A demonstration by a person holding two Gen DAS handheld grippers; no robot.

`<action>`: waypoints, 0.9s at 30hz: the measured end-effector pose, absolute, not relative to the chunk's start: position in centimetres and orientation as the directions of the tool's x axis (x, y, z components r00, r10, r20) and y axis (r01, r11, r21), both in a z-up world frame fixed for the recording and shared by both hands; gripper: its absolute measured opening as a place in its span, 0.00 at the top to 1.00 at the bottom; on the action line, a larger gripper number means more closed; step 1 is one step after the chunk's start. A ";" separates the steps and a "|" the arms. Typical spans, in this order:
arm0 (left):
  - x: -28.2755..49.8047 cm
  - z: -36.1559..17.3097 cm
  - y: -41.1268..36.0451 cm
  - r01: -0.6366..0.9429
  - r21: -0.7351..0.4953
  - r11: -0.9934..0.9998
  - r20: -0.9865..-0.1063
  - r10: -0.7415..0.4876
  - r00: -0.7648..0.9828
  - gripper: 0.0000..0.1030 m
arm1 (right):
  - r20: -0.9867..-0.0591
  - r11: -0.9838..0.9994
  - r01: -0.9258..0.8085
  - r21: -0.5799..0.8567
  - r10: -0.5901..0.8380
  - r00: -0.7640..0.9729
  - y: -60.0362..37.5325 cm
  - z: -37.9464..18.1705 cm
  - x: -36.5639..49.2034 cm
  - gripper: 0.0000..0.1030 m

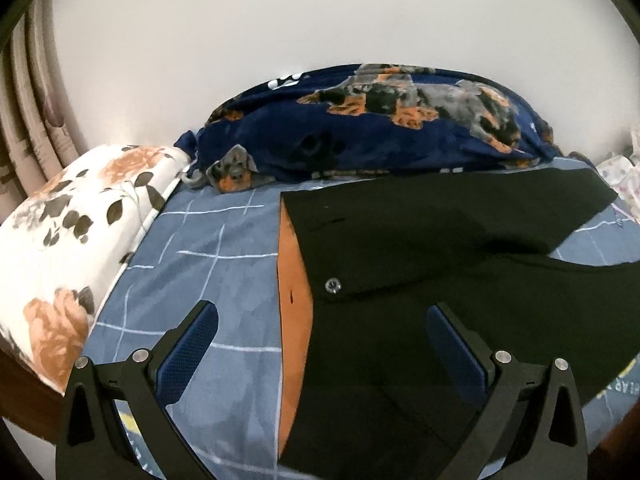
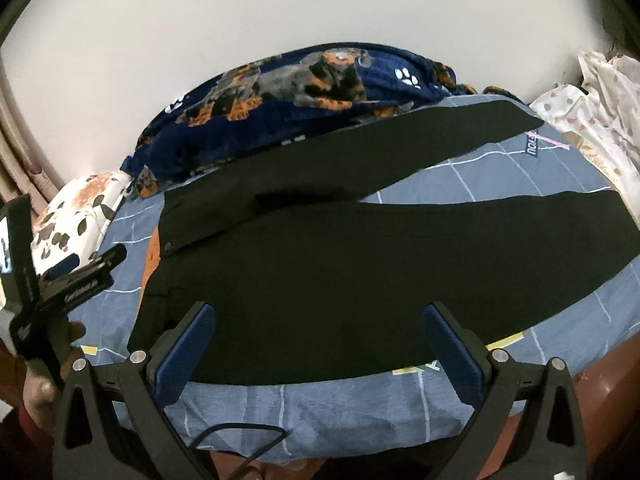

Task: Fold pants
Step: 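Lower the left gripper onto the waistband corner and close it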

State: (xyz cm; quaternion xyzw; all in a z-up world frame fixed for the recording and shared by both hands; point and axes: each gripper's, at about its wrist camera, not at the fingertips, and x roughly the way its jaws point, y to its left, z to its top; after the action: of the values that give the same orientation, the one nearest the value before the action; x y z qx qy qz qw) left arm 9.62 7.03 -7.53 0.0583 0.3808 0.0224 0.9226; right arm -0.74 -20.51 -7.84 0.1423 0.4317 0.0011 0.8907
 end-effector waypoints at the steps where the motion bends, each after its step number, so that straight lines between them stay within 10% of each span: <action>1: 10.2 -7.7 7.2 0.007 0.124 0.992 -0.703 0.083 0.707 0.00 | -0.772 0.960 0.126 0.252 0.121 0.624 -20.6 -8.0 -0.5 0.00; 17: 23.4 -12.0 15.2 0.061 -0.166 0.984 -0.799 -0.171 0.577 0.01 | -0.820 0.941 0.192 0.277 0.127 0.558 -22.3 -11.4 2.1 0.00; 22: 28.1 -13.7 17.8 0.087 -0.243 0.966 -0.805 -0.251 0.537 0.32 | -0.842 0.927 0.235 0.293 0.134 0.523 -23.1 -13.2 2.6 0.00; 27: 32.2 -16.2 18.6 0.084 -0.226 0.970 -0.849 -0.239 0.472 0.42 | -0.854 0.916 0.263 0.304 0.139 0.501 -23.7 -14.3 2.9 0.00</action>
State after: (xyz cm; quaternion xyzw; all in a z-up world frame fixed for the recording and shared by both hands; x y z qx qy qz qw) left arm 32.19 18.63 -16.21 -0.0766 0.5050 -0.0944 0.8545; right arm 2.95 -23.67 -14.32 0.2018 0.4980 -0.0366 0.8426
